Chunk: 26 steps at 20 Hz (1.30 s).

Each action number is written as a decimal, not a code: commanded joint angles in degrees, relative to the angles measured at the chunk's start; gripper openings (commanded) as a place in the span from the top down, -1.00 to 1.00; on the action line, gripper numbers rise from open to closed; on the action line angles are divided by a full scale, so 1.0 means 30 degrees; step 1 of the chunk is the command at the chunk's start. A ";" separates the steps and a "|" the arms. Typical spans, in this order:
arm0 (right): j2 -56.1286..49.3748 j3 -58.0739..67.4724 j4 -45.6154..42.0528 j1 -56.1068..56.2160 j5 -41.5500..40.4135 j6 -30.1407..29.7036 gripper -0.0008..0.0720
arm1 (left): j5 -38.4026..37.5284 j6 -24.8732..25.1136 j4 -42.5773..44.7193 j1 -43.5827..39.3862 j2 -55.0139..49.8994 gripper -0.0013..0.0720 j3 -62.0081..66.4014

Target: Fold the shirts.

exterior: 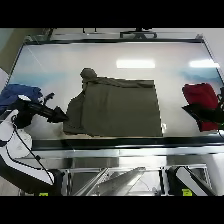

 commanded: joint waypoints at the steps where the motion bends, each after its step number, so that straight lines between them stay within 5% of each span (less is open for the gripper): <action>1: -0.0466 -0.0889 -0.1457 0.0109 0.0168 -0.0073 -0.23 | -0.0634 0.0459 0.0007 -0.1027 0.0044 0.96 -0.0299; 10: -0.5814 -0.1115 -0.3053 0.5632 0.1304 0.0109 -0.22 | -0.0663 0.0423 0.0015 -0.0503 0.1406 0.96 -0.0306; 18: -0.7694 -0.1115 -0.1443 0.6375 0.2310 -0.1064 -0.19 | -0.0459 0.0430 0.0000 0.0656 0.3147 0.95 -0.0313; 20: -0.7701 -0.1122 -0.1326 0.6528 0.2390 -0.1268 0.21 | -0.0459 0.0444 -0.0350 0.0495 0.3169 0.95 -0.0313; 24: -0.7701 -0.1122 -0.1319 0.6550 0.3016 -0.1275 0.37 | -0.0459 0.0452 -0.0969 0.0423 0.3191 0.95 -0.0313; 26: -0.7694 -0.1122 -0.1326 0.6885 0.2943 -0.1275 0.92 | -0.0459 0.0459 -0.0962 0.0430 0.3191 0.95 -0.0313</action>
